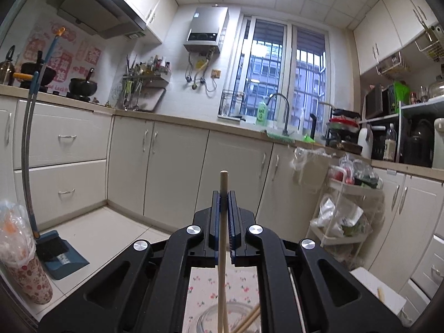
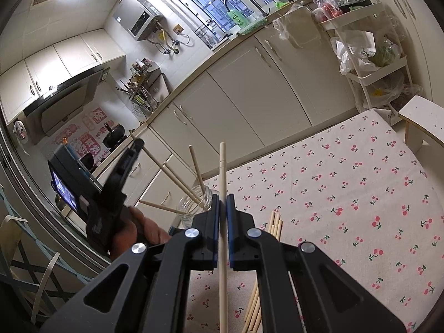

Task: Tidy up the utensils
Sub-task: 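Lower the left tool's chopstick into the jar and open the left tool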

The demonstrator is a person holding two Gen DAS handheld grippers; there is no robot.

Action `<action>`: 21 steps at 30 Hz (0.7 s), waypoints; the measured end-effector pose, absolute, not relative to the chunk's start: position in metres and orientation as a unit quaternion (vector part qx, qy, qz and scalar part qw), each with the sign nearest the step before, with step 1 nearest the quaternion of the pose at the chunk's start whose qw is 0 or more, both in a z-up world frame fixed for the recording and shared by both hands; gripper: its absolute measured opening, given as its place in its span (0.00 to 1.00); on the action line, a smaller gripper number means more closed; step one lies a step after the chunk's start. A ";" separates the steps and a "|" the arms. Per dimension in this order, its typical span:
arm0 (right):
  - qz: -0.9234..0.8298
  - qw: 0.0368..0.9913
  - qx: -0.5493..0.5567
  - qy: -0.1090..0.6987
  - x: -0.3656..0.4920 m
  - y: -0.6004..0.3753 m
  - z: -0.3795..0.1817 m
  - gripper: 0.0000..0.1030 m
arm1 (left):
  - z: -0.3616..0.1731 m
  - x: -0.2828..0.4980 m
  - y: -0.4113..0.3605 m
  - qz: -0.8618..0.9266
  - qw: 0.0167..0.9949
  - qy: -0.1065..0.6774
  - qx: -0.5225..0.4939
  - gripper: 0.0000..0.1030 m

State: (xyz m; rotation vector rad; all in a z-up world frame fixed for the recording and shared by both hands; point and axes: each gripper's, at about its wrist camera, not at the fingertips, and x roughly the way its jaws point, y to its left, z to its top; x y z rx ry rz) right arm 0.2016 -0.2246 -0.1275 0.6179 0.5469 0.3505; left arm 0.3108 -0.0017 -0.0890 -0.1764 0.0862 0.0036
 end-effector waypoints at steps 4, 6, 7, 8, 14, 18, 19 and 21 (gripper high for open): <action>0.168 0.900 0.302 0.265 0.203 -0.226 -0.129 0.06 | -0.093 0.308 -0.002 -0.010 0.995 0.063 -0.074 0.05; 0.169 0.900 0.303 0.264 0.202 -0.226 -0.128 0.06 | -0.094 0.308 -0.001 -0.016 0.995 0.076 -0.068 0.11; 0.169 0.900 0.303 0.263 0.201 -0.226 -0.128 0.06 | -0.095 0.308 0.000 -0.018 0.994 0.083 -0.066 0.14; 0.169 0.901 0.302 0.262 0.201 -0.226 -0.127 0.06 | -0.095 0.306 0.002 -0.020 0.994 0.088 -0.065 0.24; 0.170 0.904 0.306 0.247 0.203 -0.224 -0.119 0.06 | -0.086 0.280 0.023 -0.009 0.994 0.076 -0.075 0.59; 0.174 0.910 0.309 0.215 0.215 -0.216 -0.104 0.06 | -0.084 0.263 0.044 0.002 0.992 0.087 -0.095 0.73; 0.176 0.911 0.311 0.204 0.220 -0.213 -0.099 0.06 | -0.086 0.258 0.049 0.005 0.991 0.093 -0.099 0.74; 0.179 0.914 0.312 0.186 0.227 -0.207 -0.093 0.06 | -0.091 0.253 0.057 0.008 0.989 0.108 -0.103 0.78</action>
